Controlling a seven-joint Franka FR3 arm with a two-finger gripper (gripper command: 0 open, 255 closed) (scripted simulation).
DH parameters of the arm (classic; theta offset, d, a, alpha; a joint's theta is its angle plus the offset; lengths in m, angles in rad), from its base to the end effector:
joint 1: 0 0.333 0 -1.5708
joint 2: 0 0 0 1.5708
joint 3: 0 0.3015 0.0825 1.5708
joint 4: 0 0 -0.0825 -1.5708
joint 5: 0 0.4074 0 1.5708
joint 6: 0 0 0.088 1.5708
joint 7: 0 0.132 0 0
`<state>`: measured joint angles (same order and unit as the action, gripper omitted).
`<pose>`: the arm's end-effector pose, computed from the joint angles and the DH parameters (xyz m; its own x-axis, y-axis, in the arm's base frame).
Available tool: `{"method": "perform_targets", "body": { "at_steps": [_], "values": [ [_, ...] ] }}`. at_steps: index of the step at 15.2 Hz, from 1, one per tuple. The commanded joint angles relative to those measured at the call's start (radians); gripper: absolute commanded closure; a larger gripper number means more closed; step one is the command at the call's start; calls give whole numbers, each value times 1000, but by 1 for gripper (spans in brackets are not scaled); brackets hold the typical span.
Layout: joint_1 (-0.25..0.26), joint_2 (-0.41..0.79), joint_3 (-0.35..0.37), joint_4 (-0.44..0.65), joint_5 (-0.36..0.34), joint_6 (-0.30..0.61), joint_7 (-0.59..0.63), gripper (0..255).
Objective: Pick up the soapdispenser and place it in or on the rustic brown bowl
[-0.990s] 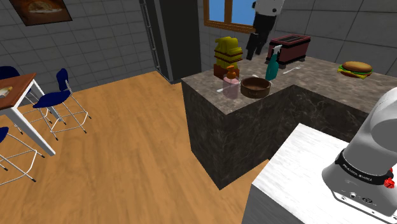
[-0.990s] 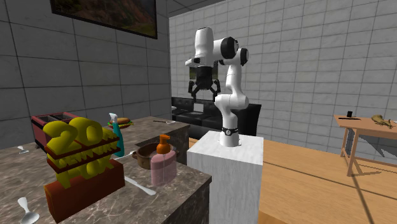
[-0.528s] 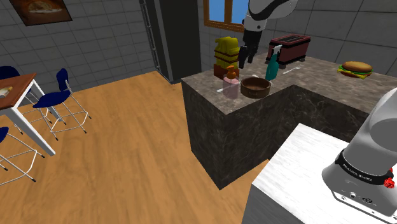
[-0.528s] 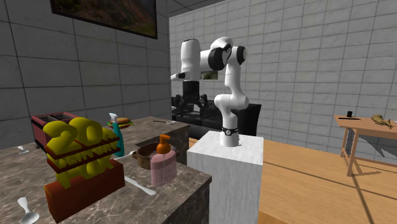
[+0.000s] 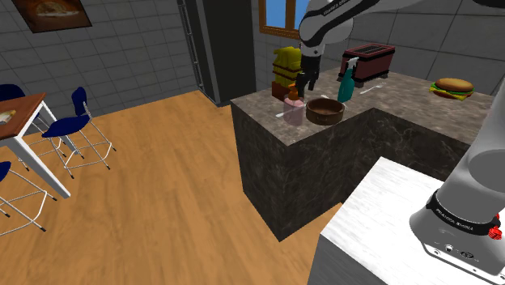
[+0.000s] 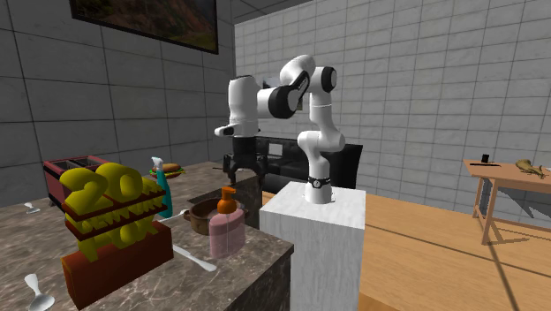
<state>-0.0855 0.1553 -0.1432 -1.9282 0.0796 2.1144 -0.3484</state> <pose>0.6013 -0.1327 0.3620 0.9957 0.0807 0.0462 0.0823 -0.9960 -0.0336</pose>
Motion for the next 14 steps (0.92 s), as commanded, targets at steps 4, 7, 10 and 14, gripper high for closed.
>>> {"method": "perform_targets", "body": {
  "at_steps": [4,7,10,14],
  "values": [
    [-20,165,-7,121,17,14,-19,0],
    [-21,183,-5,105,21,48,-22,0],
    [-21,202,-2,91,26,82,-25,0],
    [-21,206,-2,88,27,88,-26,0]
  ]
}}
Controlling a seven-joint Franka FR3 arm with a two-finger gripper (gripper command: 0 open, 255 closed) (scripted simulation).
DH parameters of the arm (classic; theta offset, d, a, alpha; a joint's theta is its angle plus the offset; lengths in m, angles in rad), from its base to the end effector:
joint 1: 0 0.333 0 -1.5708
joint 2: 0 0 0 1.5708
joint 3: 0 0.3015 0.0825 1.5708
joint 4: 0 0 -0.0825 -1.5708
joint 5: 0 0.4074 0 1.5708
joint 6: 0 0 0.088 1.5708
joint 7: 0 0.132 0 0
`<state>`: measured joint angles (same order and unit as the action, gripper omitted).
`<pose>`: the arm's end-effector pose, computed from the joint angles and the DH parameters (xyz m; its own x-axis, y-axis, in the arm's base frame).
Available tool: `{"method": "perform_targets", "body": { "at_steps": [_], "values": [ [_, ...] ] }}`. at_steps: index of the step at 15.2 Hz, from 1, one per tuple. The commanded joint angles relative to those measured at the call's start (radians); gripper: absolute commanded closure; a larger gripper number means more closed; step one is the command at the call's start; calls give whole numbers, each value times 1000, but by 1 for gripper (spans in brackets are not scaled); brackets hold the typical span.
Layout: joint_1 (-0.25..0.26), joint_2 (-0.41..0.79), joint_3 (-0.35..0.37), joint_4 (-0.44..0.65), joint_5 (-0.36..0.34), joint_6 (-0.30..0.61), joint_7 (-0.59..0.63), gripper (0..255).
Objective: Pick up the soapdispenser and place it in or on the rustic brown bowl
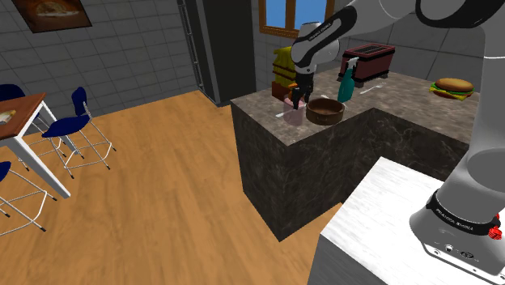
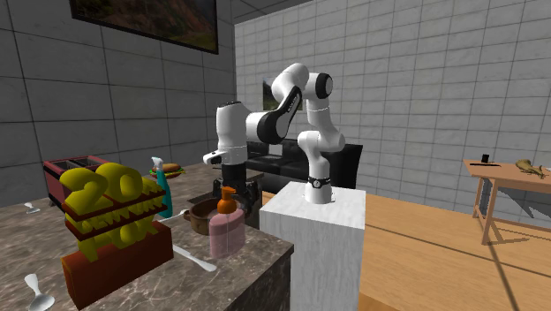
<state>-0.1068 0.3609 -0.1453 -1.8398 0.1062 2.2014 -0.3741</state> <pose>0.6316 -0.1531 0.2830 0.9975 0.0686 0.0171 0.0691 -0.9971 -0.0308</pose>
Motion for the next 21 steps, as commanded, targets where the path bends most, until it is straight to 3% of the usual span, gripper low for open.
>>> {"method": "perform_targets", "body": {
  "at_steps": [1,4,5,14,21],
  "values": [
    [0,1,0,0,0,1,0,0],
    [0,0,0,0,0,1,0,0],
    [0,0,0,0,0,1,0,255],
    [0,1,0,0,0,1,0,255],
    [2,-42,-4,37,-11,-78,9,255]
  ]
}}
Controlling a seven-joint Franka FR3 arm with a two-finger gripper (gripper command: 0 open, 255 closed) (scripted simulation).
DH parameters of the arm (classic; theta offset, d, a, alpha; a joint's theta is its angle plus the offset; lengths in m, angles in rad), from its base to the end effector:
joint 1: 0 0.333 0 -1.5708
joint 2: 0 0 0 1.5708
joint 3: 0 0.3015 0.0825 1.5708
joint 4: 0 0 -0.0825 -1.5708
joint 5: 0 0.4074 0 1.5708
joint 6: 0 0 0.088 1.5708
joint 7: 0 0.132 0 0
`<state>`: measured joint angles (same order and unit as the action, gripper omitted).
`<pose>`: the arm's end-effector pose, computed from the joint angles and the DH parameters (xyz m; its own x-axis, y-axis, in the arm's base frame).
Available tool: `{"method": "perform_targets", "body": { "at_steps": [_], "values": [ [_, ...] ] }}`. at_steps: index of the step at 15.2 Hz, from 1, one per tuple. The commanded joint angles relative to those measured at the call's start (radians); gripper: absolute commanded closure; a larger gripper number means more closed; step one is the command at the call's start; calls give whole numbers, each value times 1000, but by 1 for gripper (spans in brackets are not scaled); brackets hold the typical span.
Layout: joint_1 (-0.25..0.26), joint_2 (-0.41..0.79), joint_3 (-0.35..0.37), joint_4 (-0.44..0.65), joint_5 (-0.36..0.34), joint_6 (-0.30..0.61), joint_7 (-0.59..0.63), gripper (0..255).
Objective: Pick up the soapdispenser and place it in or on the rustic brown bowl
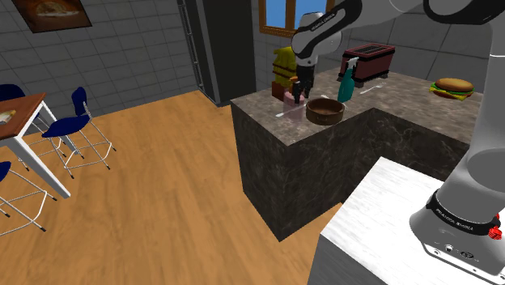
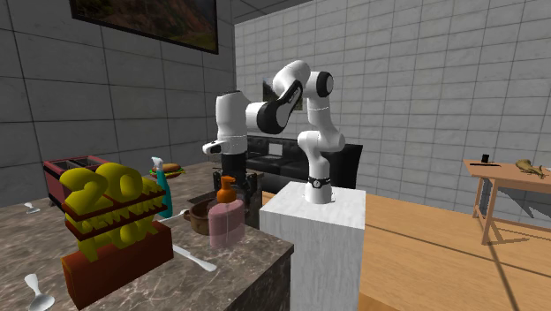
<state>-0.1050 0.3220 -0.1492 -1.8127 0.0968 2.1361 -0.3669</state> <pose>0.6321 -0.1536 0.3151 0.9975 0.0684 0.0172 0.0689 -0.9971 -0.0308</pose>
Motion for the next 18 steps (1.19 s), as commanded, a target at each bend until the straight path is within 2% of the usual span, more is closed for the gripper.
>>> {"method": "perform_targets", "body": {
  "at_steps": [1,18],
  "values": [
    [1,-9,-1,16,-3,-24,3,255],
    [2,-73,-6,159,-20,-231,19,255]
  ]
}}
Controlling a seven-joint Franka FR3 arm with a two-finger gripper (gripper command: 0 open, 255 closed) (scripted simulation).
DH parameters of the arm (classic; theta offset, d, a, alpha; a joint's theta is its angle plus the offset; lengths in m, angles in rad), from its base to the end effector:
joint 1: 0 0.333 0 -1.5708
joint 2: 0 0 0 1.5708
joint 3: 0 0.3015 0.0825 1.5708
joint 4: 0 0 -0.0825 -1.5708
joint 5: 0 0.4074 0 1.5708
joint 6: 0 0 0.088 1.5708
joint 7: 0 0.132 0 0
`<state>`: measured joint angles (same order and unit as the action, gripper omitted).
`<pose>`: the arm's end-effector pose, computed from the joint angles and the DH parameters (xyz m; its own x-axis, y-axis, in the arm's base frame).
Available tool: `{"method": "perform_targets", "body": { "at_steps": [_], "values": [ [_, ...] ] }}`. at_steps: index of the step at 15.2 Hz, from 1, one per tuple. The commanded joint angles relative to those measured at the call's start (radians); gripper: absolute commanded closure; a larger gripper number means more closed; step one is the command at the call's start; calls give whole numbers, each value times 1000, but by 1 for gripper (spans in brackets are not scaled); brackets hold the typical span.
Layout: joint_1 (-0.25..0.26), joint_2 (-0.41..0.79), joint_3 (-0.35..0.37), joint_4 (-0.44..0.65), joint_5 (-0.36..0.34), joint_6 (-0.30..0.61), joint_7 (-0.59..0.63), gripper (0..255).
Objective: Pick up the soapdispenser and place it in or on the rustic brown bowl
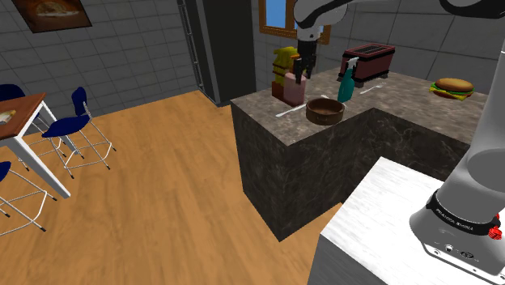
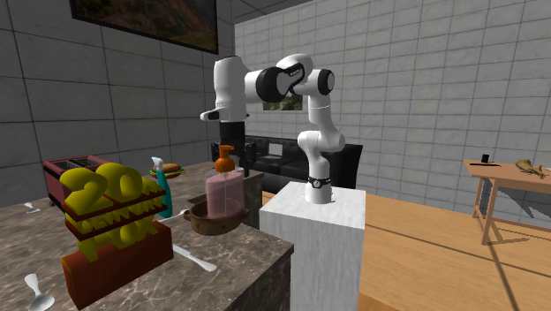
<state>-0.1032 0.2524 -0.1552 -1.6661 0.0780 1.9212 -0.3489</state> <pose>0.6362 -0.1541 0.4132 0.9975 0.0686 0.0172 0.0691 -0.9971 -0.0308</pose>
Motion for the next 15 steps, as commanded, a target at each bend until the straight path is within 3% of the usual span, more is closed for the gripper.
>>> {"method": "perform_targets", "body": {
  "at_steps": [1,4,15],
  "values": [
    [0,-5,0,23,-1,-28,2,255],
    [0,-10,-1,53,-3,-62,4,255],
    [-119,-174,-95,-142,-21,-39,-210,255]
  ]
}}
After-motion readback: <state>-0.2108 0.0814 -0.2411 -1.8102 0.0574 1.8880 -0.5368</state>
